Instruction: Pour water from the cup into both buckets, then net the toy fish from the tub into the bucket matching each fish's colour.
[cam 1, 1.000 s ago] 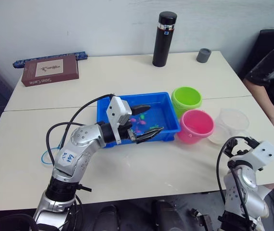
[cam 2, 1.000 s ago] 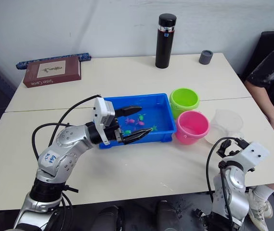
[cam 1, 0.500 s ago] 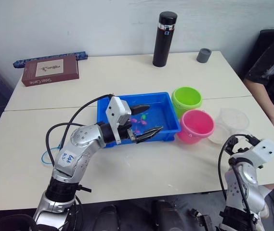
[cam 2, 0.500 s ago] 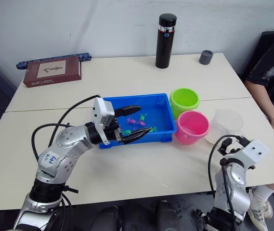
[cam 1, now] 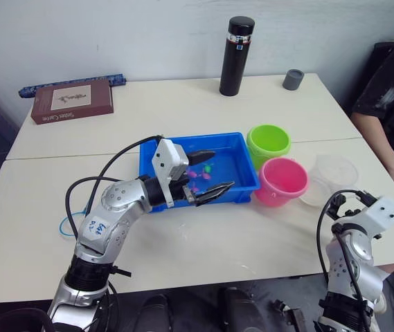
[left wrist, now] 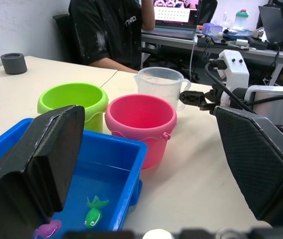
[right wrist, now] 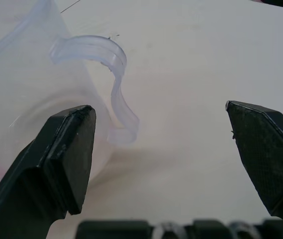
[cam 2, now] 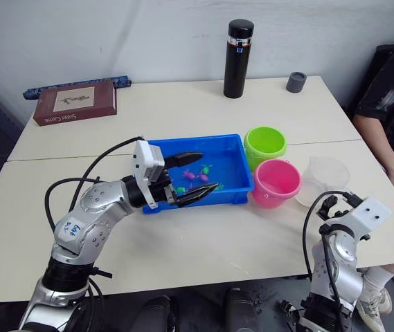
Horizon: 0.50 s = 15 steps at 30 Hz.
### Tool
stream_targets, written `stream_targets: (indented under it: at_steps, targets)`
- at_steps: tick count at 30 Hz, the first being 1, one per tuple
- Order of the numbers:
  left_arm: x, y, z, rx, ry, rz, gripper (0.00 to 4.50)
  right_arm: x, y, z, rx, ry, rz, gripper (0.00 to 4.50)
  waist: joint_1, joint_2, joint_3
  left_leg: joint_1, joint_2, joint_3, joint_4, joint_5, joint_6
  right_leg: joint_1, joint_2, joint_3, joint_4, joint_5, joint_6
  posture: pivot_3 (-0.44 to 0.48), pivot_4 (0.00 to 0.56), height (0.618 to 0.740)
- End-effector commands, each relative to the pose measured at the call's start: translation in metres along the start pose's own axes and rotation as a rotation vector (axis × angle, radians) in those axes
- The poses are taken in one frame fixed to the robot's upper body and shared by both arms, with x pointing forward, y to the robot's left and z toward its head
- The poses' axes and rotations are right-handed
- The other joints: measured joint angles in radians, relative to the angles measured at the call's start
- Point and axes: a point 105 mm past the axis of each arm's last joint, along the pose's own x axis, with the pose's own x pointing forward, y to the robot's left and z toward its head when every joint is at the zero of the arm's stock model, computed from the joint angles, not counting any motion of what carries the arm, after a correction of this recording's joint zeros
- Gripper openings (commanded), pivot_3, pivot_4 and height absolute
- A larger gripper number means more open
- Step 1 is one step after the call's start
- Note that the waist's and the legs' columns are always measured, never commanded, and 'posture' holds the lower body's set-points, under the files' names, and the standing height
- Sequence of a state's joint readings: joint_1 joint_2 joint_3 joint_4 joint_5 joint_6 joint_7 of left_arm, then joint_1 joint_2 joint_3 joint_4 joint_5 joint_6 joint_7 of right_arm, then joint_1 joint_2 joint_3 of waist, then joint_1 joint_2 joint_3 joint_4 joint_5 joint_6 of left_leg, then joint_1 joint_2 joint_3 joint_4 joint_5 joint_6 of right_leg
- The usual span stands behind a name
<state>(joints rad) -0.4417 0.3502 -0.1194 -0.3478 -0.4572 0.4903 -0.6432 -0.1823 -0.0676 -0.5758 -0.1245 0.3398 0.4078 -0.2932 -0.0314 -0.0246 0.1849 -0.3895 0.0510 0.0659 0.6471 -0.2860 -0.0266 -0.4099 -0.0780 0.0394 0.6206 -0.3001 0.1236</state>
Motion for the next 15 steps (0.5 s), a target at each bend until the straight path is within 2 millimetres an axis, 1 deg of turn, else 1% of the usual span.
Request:
stream_targets:
  at_steps: [1,10,15]
  targets:
    - [-0.0013,-0.0048,0.0103,0.048,-0.031,-0.005,4.50,0.0007,-0.0028,0.0160,0.006,-0.063,0.000,4.43,0.000,0.000,0.000,0.000,0.000,0.000,0.000,0.000,0.000,0.000,0.000,0.000,0.000,0.000,0.000,0.000,0.150,0.740]
    - [-0.0019,-0.0049,0.0102,0.050,-0.031,-0.003,4.50,0.0057,-0.0037,0.0181,-0.003,-0.070,0.003,4.43,0.000,0.000,0.000,0.000,0.000,0.000,0.000,0.000,0.000,0.000,0.000,0.000,0.000,0.000,0.000,0.000,0.150,0.740]
    - [-0.0024,-0.0045,0.0101,0.053,-0.029,0.000,4.50,0.0075,-0.0005,0.0158,-0.001,-0.067,0.011,4.43,0.000,0.000,0.000,0.000,0.000,0.000,0.000,0.000,0.000,0.000,0.000,0.000,0.000,0.000,0.000,0.000,0.150,0.740]
